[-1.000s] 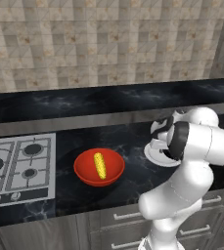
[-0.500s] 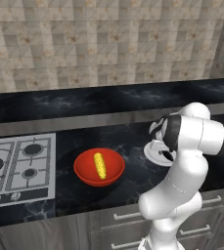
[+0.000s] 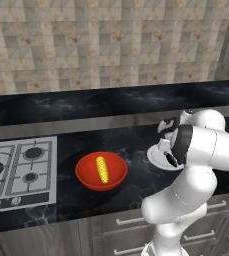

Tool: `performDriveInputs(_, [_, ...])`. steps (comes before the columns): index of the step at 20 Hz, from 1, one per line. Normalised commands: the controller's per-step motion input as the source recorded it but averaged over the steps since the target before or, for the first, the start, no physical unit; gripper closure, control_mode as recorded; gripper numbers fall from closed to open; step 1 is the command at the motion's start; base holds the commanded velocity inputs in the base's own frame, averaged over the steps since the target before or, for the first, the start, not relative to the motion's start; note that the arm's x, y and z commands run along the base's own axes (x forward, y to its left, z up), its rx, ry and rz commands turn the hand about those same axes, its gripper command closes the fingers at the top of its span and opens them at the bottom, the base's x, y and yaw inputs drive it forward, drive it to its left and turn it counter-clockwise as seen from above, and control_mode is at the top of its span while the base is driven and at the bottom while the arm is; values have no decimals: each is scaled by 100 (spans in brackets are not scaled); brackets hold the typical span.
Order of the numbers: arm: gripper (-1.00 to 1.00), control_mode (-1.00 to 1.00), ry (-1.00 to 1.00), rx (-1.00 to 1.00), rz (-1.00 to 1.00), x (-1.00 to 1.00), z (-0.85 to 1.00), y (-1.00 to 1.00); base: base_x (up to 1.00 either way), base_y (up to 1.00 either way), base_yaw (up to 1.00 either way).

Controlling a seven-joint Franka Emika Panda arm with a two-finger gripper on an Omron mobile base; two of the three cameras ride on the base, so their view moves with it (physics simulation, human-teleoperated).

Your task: Place the fish on the plate and place the corn on the same plate.

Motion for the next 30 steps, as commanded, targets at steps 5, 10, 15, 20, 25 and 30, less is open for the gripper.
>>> performDriveInputs(5, [-100,-100,0,0,0,-8,70,5,0,0,0])
performDriveInputs(10, [-100,-100,-4,-1,0,-31,77,37,0,0,0])
performDriveInputs(15, [-100,-100,-6,0,0,-28,43,59,0,0,0])
performDriveInputs(20, [-100,-100,-6,1,0,-37,17,73,0,0,0])
performDriveInputs(25, [-100,-100,-3,0,0,-45,22,69,0,0,0])
performDriveInputs(30, [-100,-100,0,0,0,-29,12,64,0,0,0])
